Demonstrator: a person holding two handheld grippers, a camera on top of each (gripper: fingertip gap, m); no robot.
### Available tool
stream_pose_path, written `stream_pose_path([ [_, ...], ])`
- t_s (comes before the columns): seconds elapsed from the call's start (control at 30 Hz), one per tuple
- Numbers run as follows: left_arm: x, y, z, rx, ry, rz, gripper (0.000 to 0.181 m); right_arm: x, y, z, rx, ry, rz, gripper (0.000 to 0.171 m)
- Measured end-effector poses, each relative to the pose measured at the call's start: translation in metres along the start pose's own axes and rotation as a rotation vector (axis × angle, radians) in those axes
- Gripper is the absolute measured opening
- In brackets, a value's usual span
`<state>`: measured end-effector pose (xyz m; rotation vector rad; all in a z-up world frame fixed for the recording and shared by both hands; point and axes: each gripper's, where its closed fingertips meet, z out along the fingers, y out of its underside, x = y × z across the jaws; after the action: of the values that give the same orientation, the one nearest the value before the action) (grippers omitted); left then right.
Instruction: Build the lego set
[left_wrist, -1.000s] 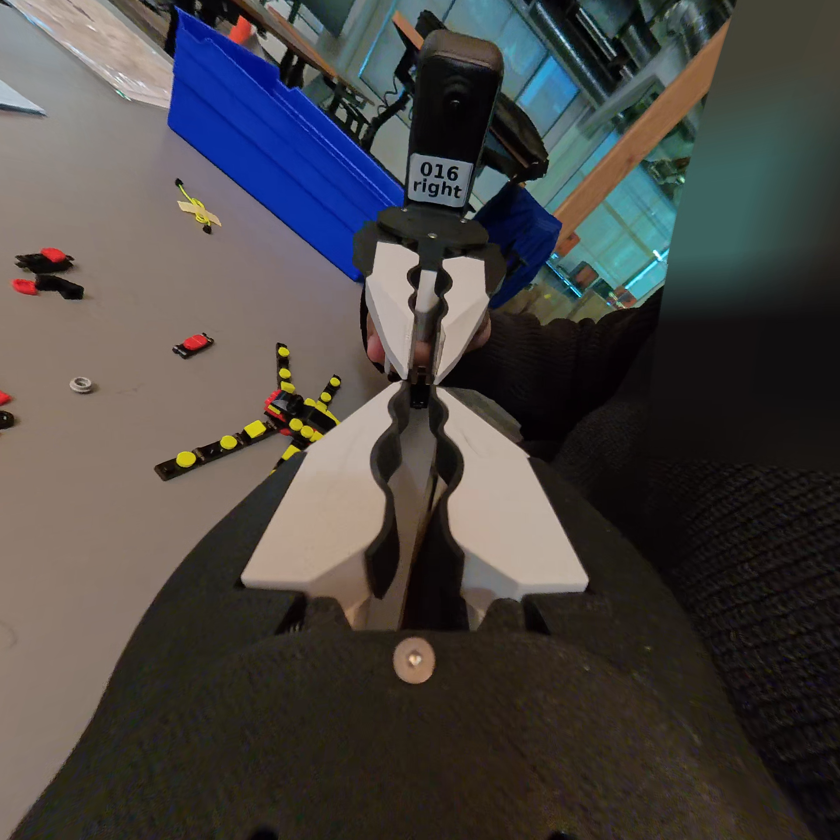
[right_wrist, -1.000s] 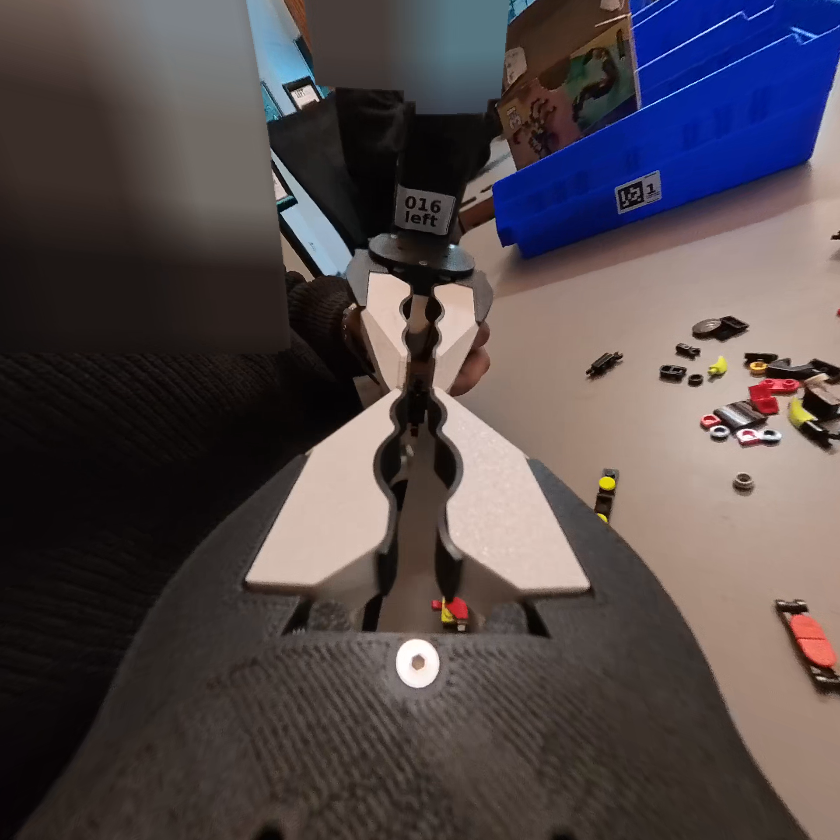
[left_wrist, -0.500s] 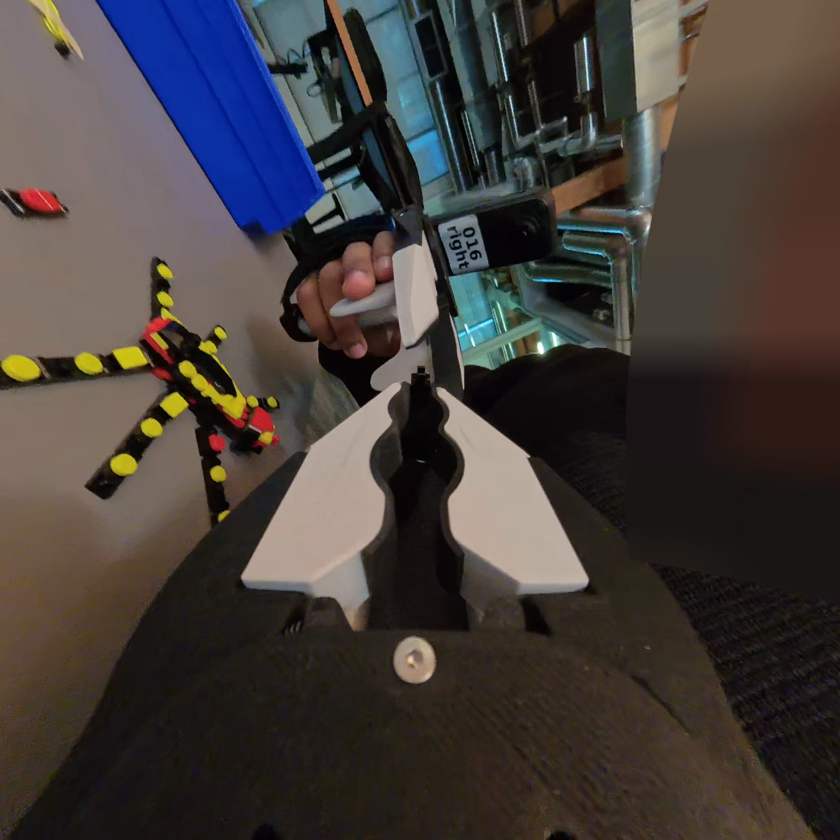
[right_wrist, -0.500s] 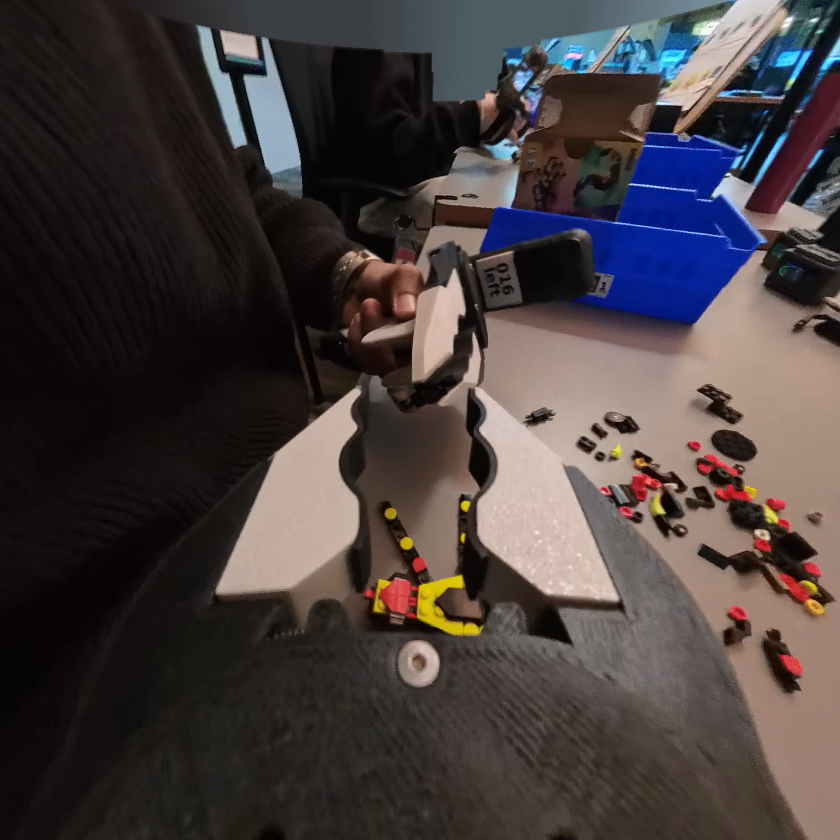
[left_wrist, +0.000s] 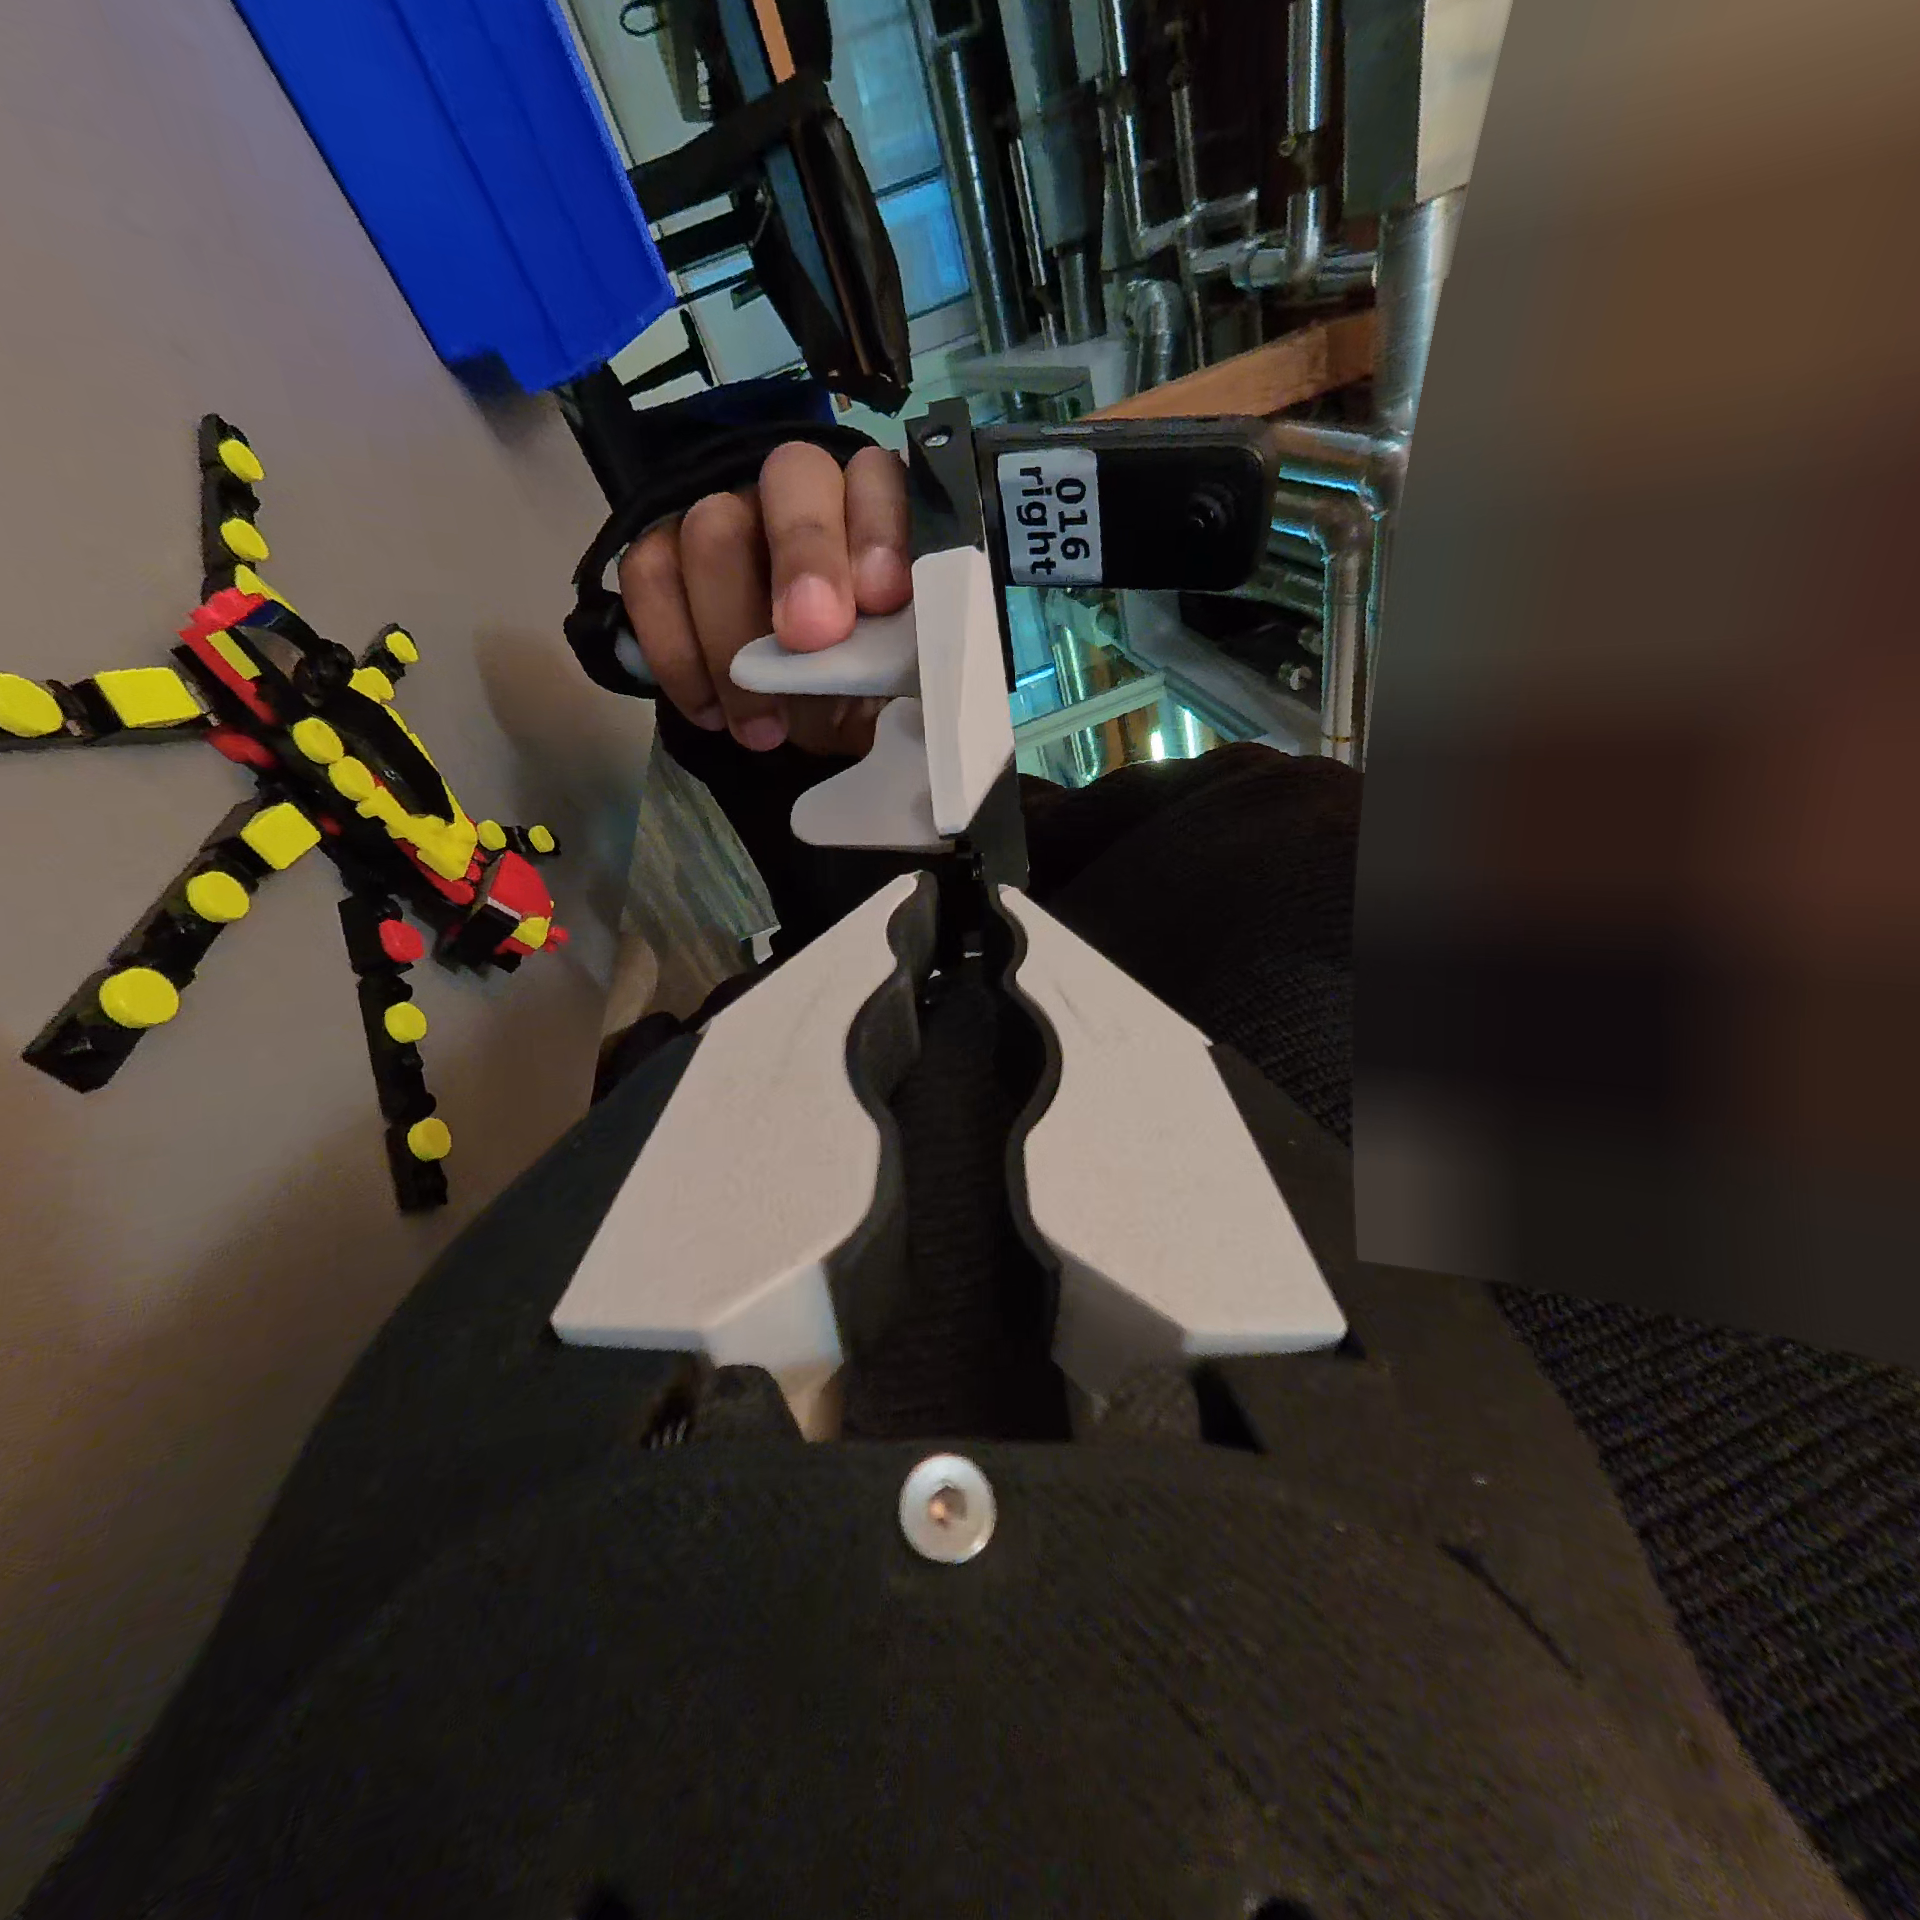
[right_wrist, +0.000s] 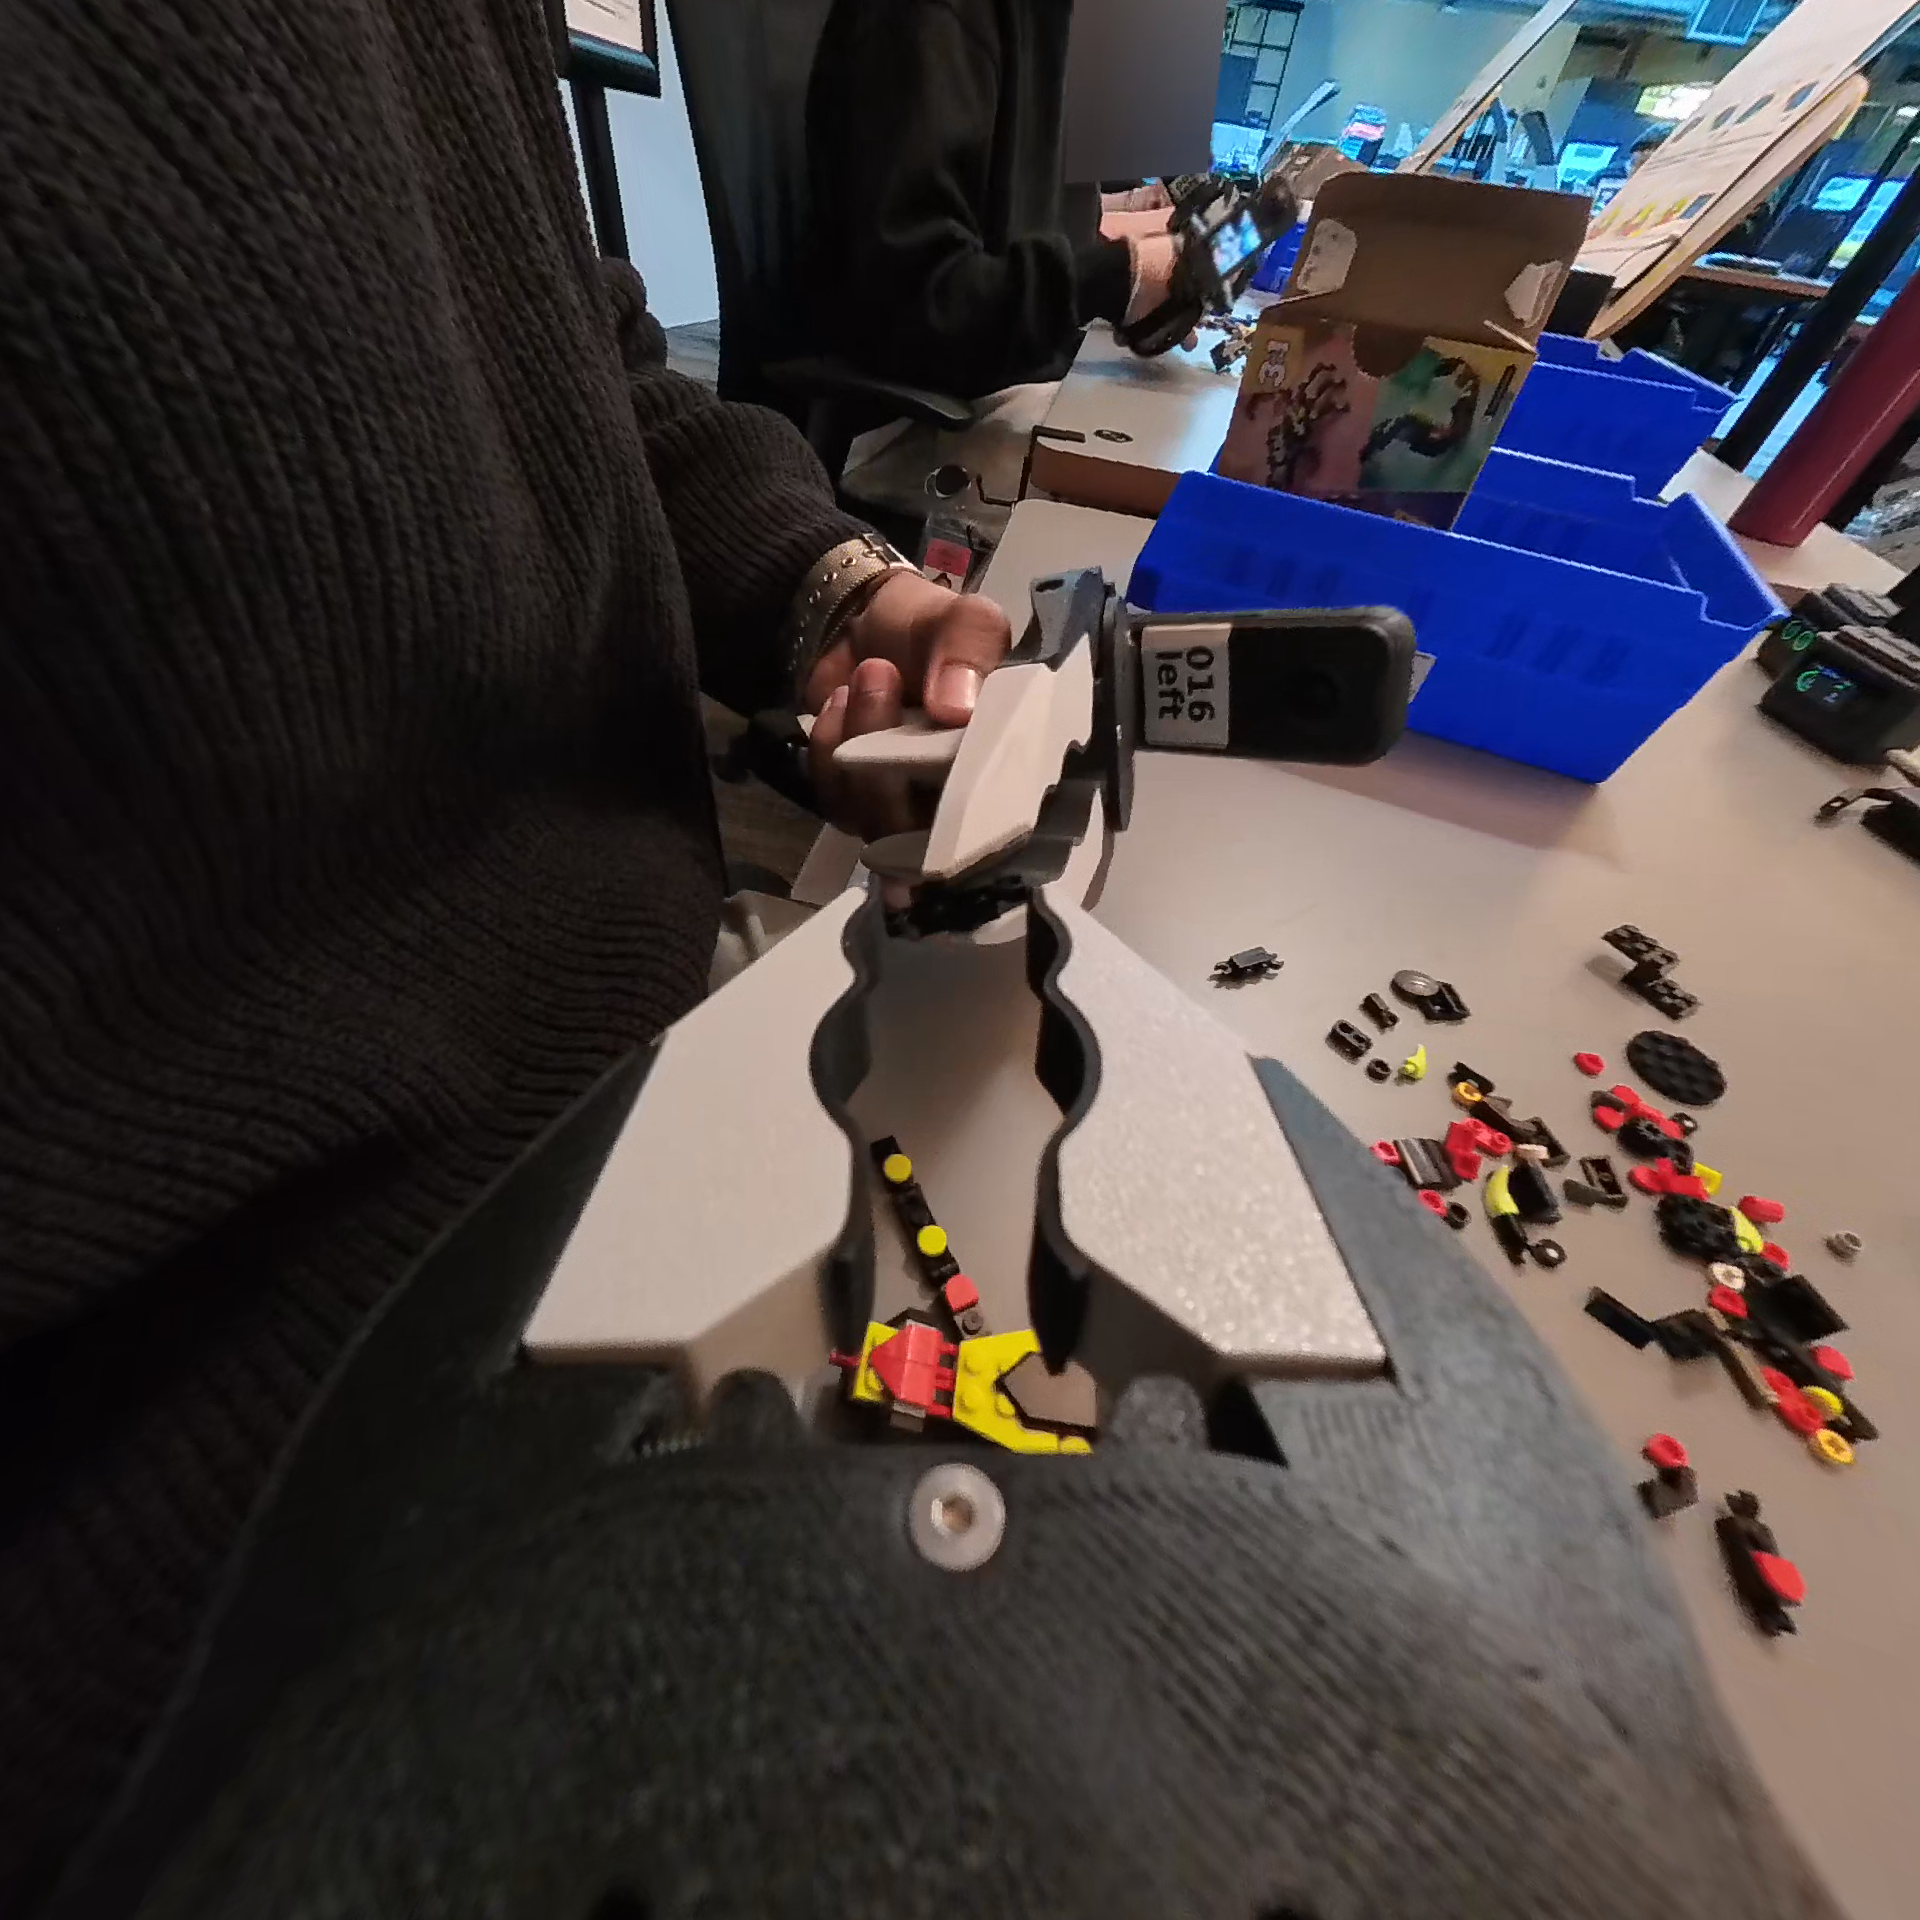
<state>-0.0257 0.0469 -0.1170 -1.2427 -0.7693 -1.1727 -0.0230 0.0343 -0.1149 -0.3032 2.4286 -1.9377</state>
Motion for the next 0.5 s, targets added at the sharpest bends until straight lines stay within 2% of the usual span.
stream_pose_path([
  [0.13, 0.0009, -0.0008, 0.0003, 0.010, 0.017, -0.021, 0.005, 0.0004, -0.0012, -0.0009, 0.003, 0.009, -0.012, 0.025],
  [0.23, 0.0013, -0.0028, -0.0014, 0.022, 0.028, -0.034, 0.005, -0.0005, -0.0025, -0.0024, 0.011, 0.001, -0.015, 0.019],
  [0.5, -0.0004, 0.0007, -0.0010, 0.001, 0.016, -0.031, 0.005, -0.0035, -0.0005, -0.0006, 0.014, -0.030, 0.018, 0.022],
])
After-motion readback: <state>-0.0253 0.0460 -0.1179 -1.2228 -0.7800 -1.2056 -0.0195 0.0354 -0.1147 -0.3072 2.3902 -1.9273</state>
